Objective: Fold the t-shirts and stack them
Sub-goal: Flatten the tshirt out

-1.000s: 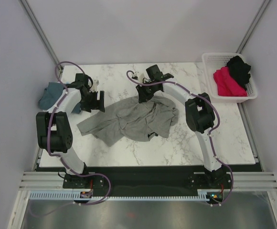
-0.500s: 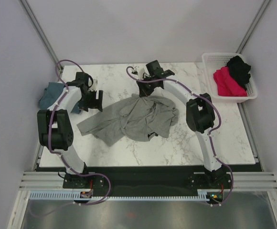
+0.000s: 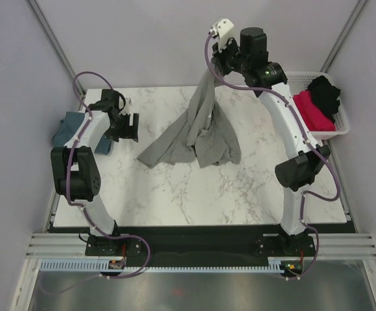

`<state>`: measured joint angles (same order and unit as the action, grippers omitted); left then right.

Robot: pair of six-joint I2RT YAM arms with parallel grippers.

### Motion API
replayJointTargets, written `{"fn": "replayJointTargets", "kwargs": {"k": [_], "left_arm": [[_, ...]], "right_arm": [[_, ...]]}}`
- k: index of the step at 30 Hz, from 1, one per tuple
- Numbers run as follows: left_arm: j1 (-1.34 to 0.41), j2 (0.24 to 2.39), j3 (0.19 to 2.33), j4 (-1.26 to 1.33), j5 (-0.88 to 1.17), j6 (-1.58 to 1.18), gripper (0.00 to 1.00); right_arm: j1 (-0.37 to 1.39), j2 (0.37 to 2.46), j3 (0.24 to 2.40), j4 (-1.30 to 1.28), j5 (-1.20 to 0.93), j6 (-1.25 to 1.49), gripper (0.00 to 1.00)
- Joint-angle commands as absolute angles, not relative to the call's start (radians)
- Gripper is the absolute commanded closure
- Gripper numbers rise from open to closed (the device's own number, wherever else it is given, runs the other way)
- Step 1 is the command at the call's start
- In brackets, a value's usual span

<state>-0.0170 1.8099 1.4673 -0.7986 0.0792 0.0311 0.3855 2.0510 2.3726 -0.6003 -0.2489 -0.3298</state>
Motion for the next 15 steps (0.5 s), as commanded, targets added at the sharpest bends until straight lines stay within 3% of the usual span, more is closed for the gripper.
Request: {"fn": "replayJointTargets", "kwargs": {"k": [1, 8, 15], "left_arm": [[-0.015, 1.816, 1.542, -0.796, 0.041, 0.075, 0.11], [-0.015, 1.804, 1.534, -0.790, 0.041, 0.080, 0.11], [-0.015, 1.764, 1.511, -0.793, 0.122, 0.086, 0.11]], "right_arm": [[0.399, 1.965, 2.395, -0.548, -0.210, -0.370, 1.00], [0.399, 1.919, 2.176, -0.549, -0.248, -0.347, 1.00], [0.416, 1.937, 2.215, -0.525, -0.345, -0.241, 1.00]]}}
